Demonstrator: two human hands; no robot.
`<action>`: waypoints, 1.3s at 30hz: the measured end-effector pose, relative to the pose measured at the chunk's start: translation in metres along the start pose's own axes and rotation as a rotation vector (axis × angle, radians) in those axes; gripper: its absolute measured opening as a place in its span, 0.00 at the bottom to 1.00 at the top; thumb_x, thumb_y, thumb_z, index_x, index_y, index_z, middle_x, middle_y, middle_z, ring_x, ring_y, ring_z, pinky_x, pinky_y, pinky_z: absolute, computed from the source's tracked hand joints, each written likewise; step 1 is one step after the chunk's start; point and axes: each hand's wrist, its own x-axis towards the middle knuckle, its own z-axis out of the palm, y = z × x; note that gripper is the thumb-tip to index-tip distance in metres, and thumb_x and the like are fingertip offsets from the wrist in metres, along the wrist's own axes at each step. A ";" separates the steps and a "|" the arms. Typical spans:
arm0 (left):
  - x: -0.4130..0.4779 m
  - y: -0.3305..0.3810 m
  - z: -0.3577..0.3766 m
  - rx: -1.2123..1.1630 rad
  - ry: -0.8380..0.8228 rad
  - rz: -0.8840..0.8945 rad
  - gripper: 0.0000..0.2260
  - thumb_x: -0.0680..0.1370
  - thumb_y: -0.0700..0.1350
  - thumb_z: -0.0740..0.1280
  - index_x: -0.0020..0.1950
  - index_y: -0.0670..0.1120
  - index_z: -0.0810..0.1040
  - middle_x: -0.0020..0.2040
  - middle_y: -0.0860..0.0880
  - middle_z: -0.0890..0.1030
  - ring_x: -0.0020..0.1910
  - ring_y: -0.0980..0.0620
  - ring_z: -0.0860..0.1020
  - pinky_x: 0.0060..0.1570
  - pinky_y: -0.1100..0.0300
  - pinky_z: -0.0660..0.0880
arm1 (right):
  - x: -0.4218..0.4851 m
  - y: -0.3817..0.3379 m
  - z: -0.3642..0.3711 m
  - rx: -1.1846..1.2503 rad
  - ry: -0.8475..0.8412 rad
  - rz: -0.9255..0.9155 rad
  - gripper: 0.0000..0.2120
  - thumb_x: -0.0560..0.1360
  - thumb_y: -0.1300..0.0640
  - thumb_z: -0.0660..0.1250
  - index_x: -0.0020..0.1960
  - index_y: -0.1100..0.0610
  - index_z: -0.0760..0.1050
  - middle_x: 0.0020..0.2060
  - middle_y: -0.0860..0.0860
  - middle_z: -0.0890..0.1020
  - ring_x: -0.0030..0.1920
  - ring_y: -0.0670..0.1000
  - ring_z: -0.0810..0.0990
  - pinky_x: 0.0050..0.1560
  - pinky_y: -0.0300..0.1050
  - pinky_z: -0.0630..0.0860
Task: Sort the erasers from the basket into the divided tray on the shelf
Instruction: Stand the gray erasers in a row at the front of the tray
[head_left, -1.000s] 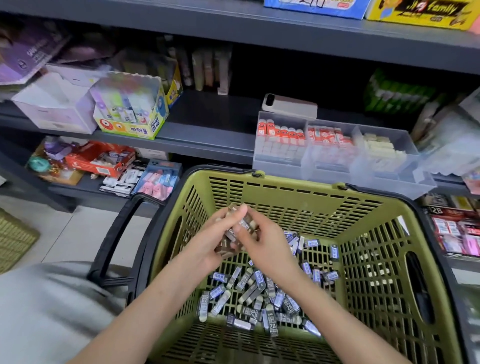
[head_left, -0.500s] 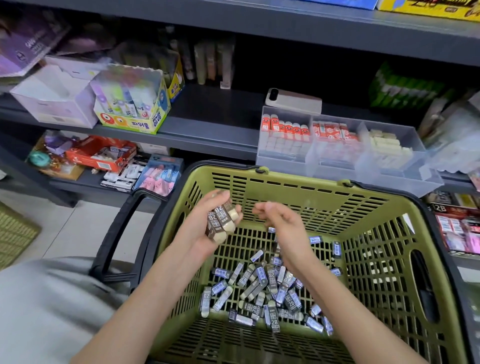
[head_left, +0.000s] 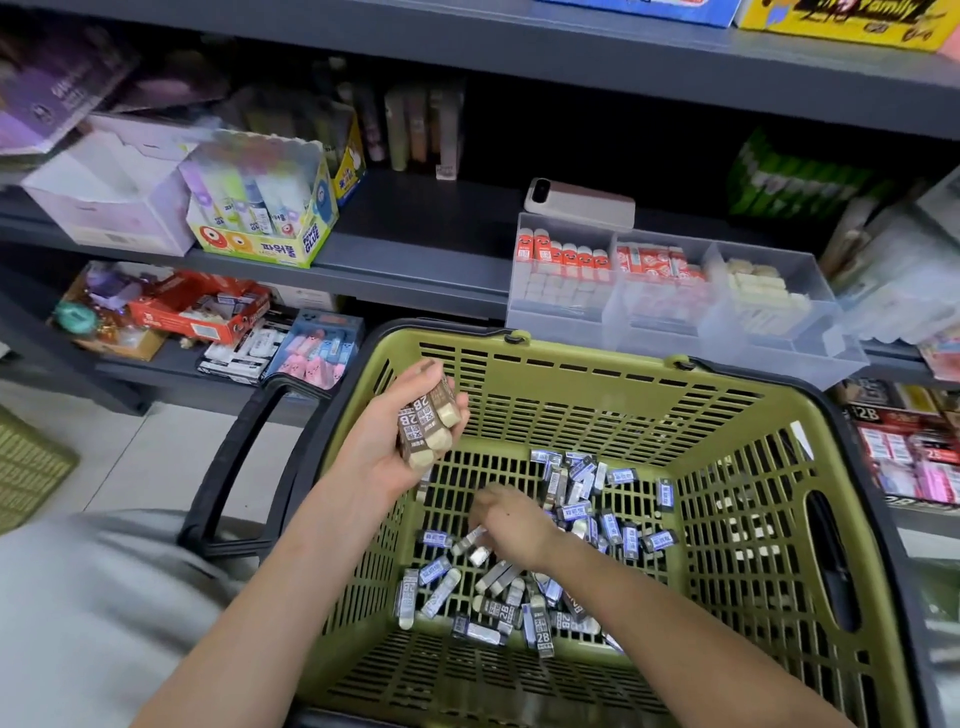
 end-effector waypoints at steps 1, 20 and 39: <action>-0.001 -0.001 0.001 0.005 -0.007 0.000 0.10 0.67 0.39 0.70 0.47 0.44 0.75 0.34 0.45 0.80 0.29 0.50 0.80 0.30 0.60 0.80 | -0.004 -0.004 -0.004 0.132 0.016 0.035 0.09 0.77 0.58 0.63 0.55 0.61 0.75 0.51 0.55 0.77 0.54 0.53 0.72 0.61 0.48 0.69; 0.028 0.035 0.078 -0.039 -0.223 0.108 0.07 0.67 0.43 0.69 0.44 0.47 0.77 0.34 0.48 0.79 0.30 0.53 0.80 0.25 0.62 0.77 | -0.137 0.050 -0.221 1.345 0.849 0.227 0.09 0.68 0.53 0.72 0.46 0.56 0.80 0.37 0.51 0.81 0.34 0.48 0.77 0.40 0.37 0.75; 0.089 0.052 0.069 -0.168 -0.135 0.097 0.06 0.69 0.42 0.67 0.44 0.45 0.77 0.35 0.47 0.78 0.30 0.51 0.80 0.28 0.60 0.79 | 0.036 0.039 -0.240 0.543 0.358 0.449 0.08 0.71 0.66 0.69 0.49 0.59 0.78 0.47 0.53 0.81 0.44 0.48 0.76 0.42 0.39 0.72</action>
